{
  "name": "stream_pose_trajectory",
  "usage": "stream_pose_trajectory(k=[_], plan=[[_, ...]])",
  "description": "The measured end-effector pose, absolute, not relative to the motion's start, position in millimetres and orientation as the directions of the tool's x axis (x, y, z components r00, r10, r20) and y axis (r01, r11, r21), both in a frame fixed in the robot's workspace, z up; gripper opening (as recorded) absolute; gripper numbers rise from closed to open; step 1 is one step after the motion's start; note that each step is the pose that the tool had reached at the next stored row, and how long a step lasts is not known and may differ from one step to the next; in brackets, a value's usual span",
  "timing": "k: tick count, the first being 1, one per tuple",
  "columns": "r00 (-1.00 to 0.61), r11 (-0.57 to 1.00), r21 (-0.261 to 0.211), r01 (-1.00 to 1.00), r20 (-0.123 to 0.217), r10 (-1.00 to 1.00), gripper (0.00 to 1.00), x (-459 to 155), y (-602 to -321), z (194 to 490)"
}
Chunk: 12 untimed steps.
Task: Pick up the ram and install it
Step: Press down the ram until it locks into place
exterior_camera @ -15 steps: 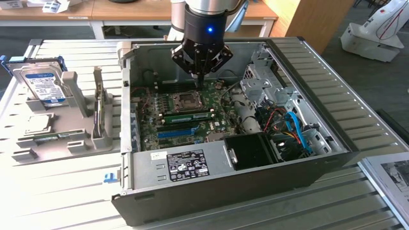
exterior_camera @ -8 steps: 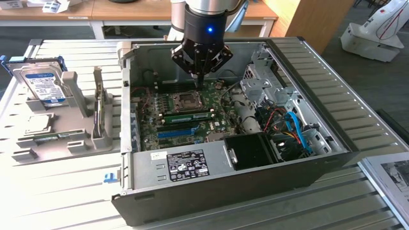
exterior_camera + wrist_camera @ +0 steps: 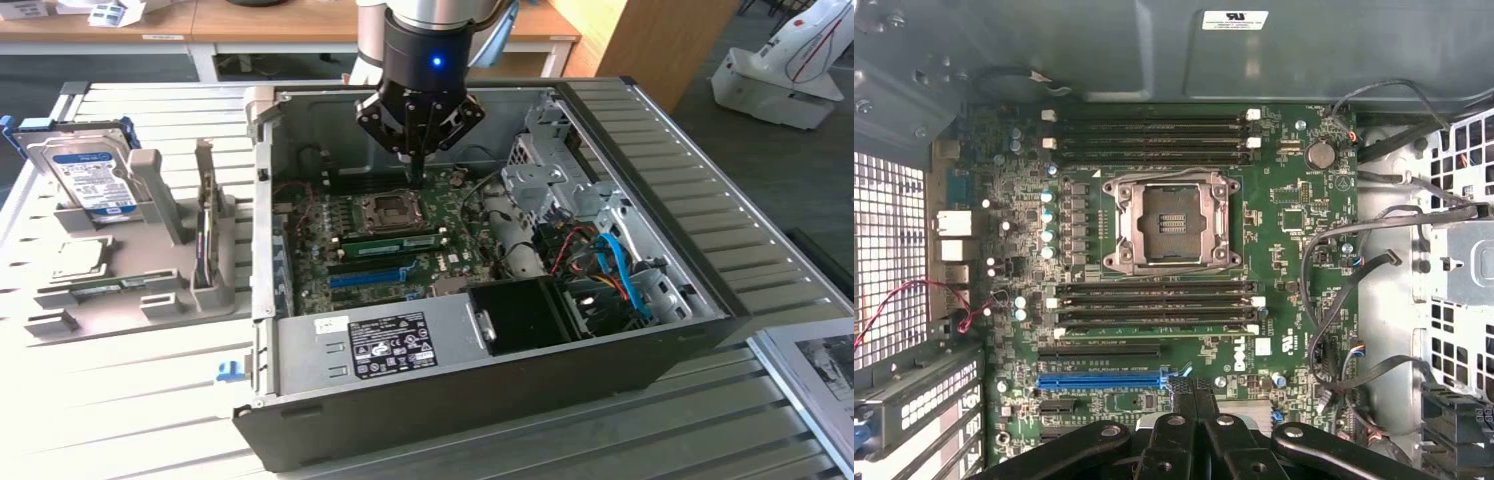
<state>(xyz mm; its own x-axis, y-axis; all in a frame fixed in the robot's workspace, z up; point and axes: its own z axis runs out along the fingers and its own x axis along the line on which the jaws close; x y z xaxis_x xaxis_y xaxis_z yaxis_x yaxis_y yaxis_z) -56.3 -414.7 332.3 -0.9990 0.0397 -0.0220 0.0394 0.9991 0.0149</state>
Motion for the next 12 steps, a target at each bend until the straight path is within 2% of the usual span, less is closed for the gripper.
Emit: stream_pose_trajectory(k=[12], plan=[[-0.999,0.999,0.015,0.044,-0.022,0.044,0.1,-56.3,-413.1,332.2]])
